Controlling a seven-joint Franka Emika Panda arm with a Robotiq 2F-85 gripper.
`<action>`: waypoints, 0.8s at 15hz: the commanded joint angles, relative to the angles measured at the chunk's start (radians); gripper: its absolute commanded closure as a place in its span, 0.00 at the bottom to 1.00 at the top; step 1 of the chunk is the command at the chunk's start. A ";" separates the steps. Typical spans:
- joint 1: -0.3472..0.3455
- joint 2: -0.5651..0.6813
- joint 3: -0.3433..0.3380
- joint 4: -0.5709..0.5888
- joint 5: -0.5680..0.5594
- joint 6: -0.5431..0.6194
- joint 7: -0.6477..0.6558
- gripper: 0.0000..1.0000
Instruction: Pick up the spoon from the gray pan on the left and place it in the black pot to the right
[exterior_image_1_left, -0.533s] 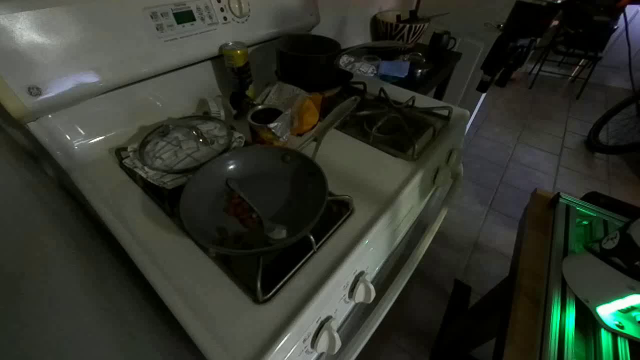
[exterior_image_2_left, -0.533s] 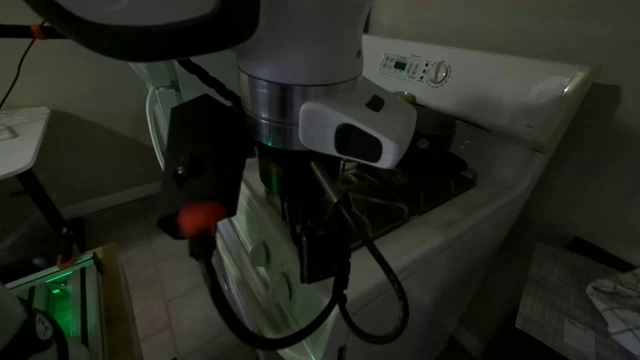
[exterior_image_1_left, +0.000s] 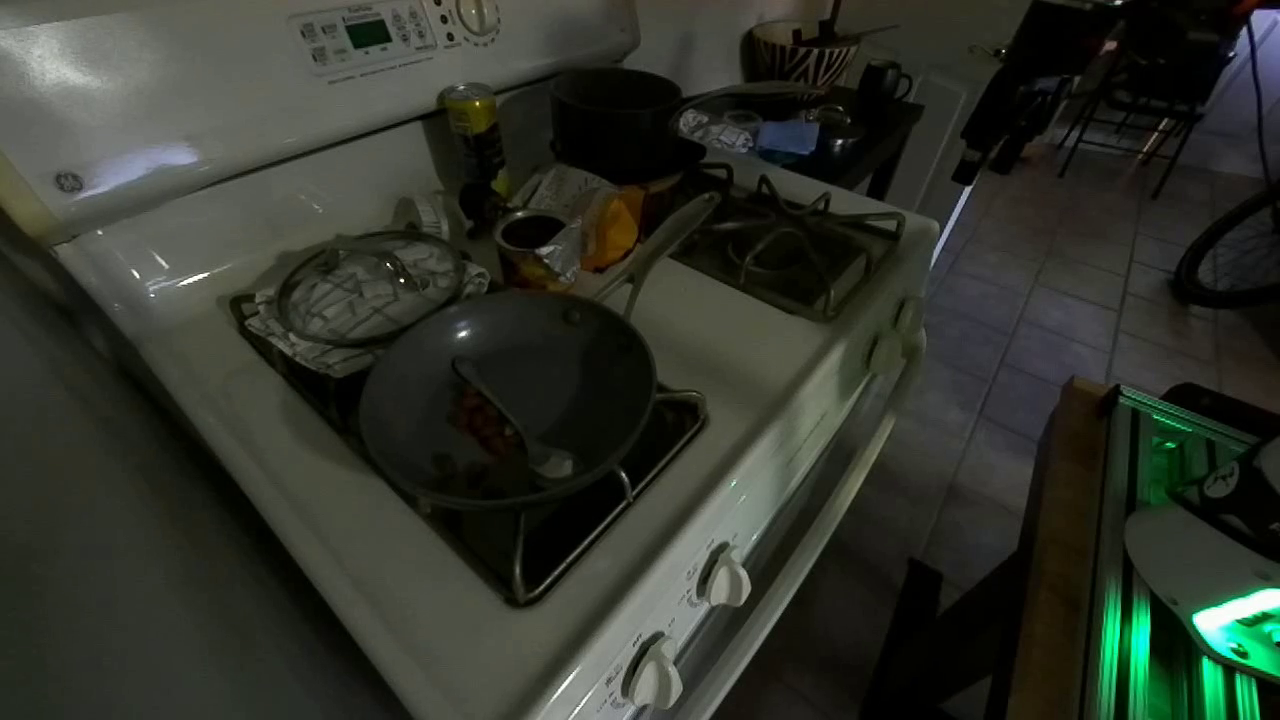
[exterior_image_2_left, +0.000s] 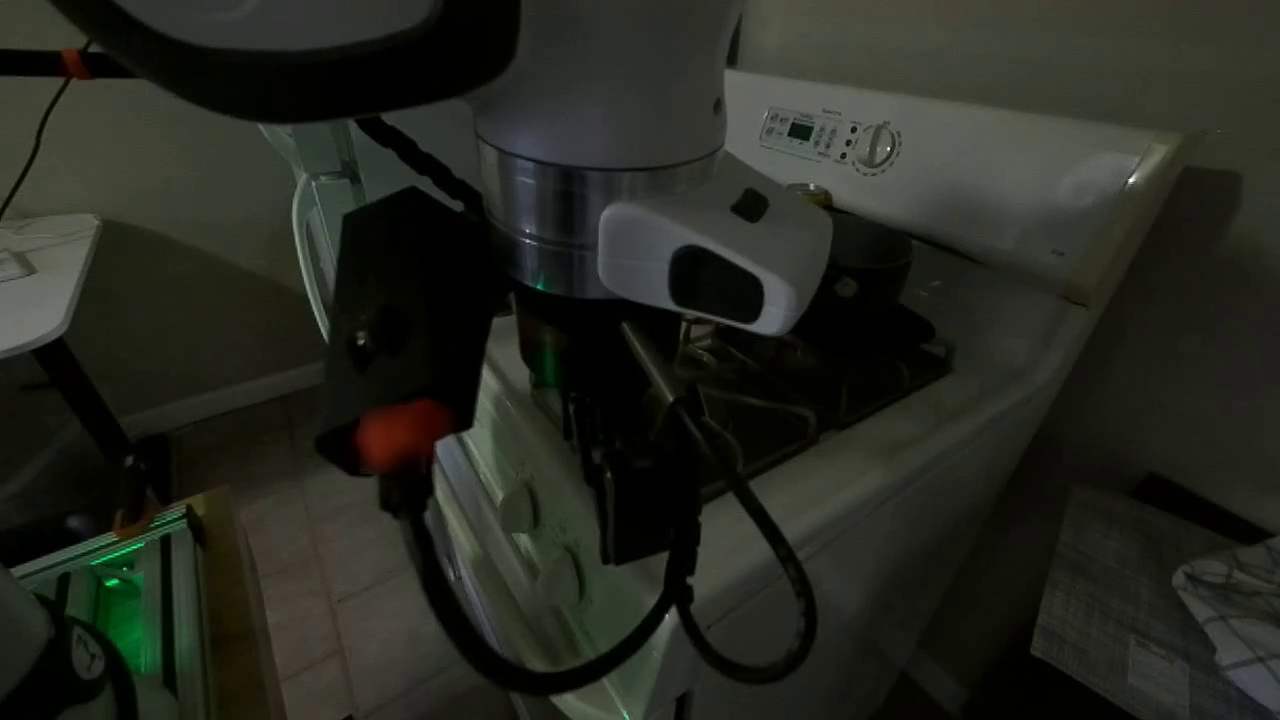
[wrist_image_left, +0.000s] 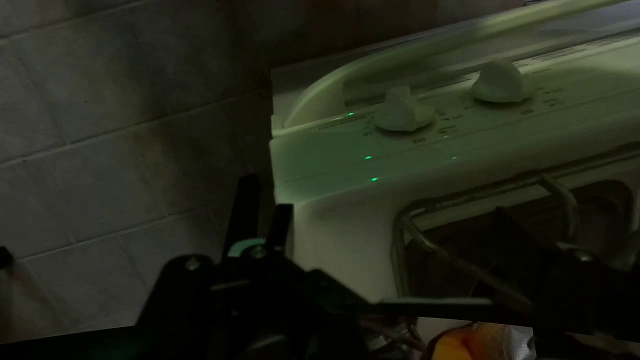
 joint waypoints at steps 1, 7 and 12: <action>0.009 -0.089 0.034 -0.007 0.068 -0.037 0.014 0.00; 0.072 -0.337 0.154 0.015 0.129 -0.122 0.051 0.00; 0.147 -0.437 0.350 0.072 0.183 -0.032 0.282 0.00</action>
